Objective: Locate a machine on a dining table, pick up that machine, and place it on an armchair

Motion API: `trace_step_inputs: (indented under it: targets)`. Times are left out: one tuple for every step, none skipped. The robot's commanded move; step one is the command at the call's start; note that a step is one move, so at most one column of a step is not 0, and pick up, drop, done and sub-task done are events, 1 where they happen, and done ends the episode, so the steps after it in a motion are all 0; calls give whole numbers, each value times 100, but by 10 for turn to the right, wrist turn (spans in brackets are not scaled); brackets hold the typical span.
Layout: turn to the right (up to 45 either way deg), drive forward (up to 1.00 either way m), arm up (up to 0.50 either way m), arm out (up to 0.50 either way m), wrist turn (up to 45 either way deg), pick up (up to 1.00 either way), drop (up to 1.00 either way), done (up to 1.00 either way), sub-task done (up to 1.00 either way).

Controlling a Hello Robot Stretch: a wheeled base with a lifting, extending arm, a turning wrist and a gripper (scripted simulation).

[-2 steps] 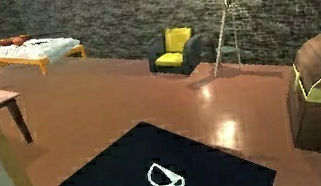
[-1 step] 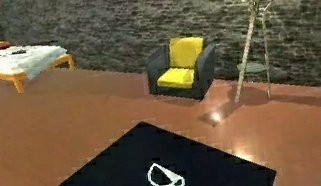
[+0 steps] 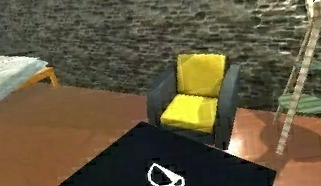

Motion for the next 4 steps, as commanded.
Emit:
trace_step_inputs:
  targets:
    - [0,100,0,0,0,0,0,0,0]
    - [-30,0,0,0,0,0,0,0,0]
    - [0,25,0,0,0,0,0,0,0]
    - [-210,0,0,0,0,0,0,0,0]
